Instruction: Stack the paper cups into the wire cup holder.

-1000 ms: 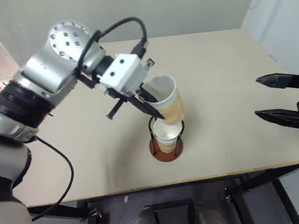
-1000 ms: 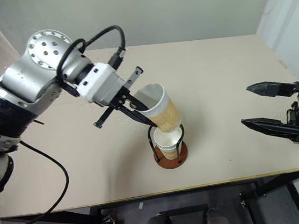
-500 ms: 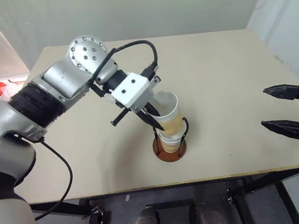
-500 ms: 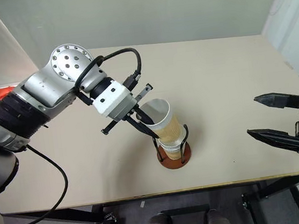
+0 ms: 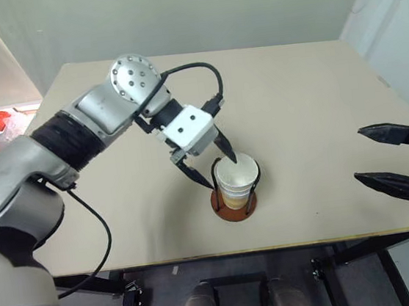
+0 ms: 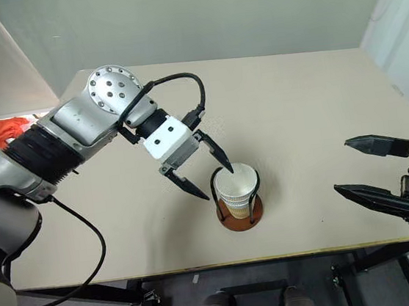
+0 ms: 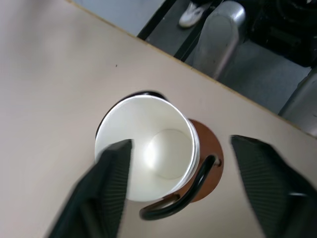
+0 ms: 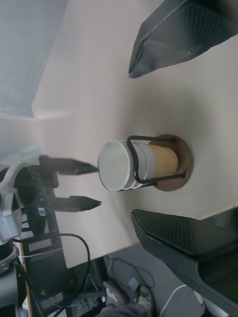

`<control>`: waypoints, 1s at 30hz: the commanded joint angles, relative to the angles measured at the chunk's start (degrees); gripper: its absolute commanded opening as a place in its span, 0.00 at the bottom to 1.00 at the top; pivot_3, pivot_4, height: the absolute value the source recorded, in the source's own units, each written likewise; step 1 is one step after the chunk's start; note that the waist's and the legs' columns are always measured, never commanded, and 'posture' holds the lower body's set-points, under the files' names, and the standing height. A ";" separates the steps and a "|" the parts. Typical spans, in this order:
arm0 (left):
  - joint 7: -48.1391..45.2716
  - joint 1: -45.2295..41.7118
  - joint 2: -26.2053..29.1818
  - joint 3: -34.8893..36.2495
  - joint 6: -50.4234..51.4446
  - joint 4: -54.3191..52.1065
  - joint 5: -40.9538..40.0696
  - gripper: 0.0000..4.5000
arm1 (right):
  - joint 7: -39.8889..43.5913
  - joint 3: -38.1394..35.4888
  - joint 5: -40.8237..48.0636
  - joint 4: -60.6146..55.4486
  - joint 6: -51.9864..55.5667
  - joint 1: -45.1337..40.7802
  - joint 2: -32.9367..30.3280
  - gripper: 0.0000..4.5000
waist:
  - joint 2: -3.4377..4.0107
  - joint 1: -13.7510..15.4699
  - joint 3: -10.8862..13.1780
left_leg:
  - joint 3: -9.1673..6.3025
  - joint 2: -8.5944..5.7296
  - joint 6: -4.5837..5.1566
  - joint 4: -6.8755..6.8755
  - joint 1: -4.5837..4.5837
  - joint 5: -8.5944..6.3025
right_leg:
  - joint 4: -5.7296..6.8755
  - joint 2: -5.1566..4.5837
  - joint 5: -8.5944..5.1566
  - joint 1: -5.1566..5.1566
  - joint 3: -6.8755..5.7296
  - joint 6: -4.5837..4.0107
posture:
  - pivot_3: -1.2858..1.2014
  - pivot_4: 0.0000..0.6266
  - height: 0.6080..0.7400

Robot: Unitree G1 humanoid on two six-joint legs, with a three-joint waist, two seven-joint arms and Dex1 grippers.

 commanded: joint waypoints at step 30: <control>21.49 91.24 19.26 97.49 48.76 -32.73 -12.91 0.77 | 24.05 45.52 -29.52 41.86 -18.07 -46.81 4.12 1.00 | 0.29 -1.33 -0.18 | 0.03 0.30 -0.61 -0.45 1.01 -0.02 | 1.22 0.08 -0.64 -0.11 -0.24 -1.79 | 0.52 0.24 1.00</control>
